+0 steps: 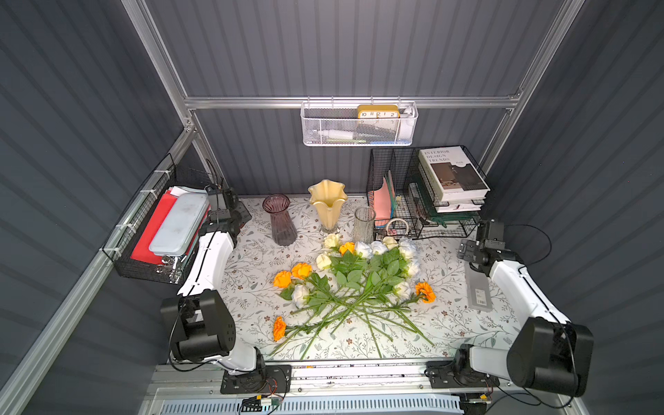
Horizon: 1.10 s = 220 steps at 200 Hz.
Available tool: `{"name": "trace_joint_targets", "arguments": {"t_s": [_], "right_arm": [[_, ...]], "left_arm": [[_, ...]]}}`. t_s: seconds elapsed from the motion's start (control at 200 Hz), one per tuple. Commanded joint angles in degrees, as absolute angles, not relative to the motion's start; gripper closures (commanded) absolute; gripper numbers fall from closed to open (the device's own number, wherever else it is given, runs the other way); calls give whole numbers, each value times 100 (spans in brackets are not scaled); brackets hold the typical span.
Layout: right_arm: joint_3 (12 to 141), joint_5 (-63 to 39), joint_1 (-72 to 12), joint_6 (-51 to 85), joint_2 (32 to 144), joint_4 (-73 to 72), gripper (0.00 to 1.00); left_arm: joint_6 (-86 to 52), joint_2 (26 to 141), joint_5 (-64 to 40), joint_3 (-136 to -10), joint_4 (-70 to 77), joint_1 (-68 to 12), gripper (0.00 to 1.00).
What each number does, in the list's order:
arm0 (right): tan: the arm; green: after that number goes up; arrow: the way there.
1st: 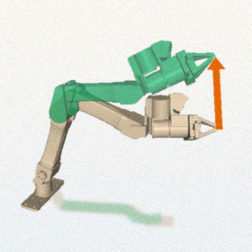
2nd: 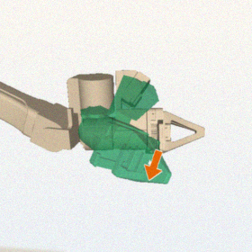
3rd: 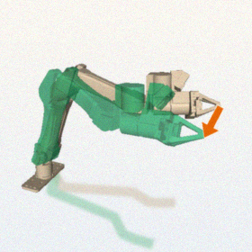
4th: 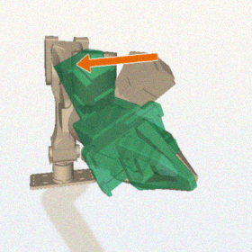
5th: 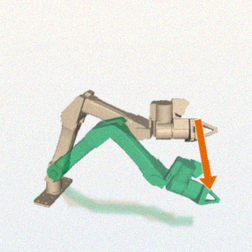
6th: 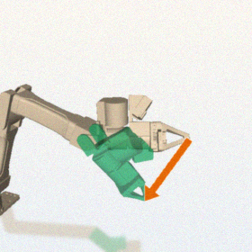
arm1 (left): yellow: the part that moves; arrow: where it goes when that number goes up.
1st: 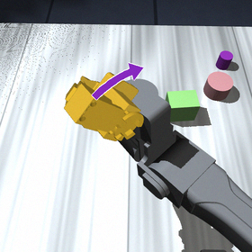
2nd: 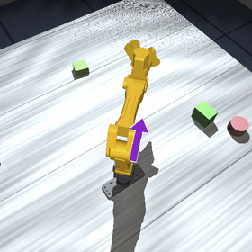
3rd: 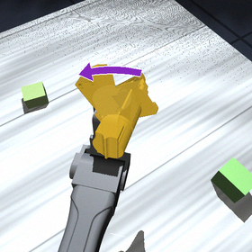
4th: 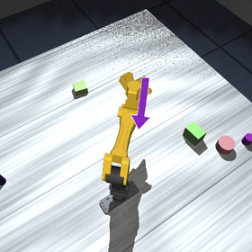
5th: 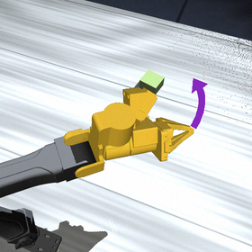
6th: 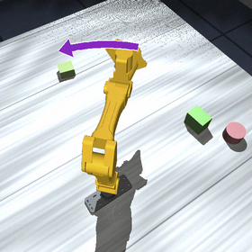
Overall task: Arrange the flowers in different vases according to their colors
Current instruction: Place the distractor at the center of the board.
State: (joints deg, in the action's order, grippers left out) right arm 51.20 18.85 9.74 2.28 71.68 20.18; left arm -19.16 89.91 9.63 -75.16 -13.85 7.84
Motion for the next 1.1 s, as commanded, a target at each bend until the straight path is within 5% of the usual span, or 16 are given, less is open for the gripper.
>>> {"name": "trace_joint_targets", "arguments": {"t_s": [0.0,0.085,0.3,0.56,0.786,1.096], "right_arm": [[4910,1412,680,337,7010,2019,2],[4915,1362,515,350,6981,2112,2],[5014,1116,260,421,6507,2211,1],[5131,216,-23,730,5965,2491,1],[5220,-28,-1533,1310,5806,2969,1],[4688,-42,-2764,2452,5656,3087,1]], "left_arm": [[-2205,9490,957,-7123,-1784,1035,49],[-2259,9327,1071,-7160,-1823,1037,33],[-2189,8681,974,-7625,-2107,1028,13],[-2132,7788,462,-8042,-2478,949,10],[-2135,7019,655,-8174,-2555,-337,8],[-2159,5776,-183,-7150,-2681,-428,7]]}}
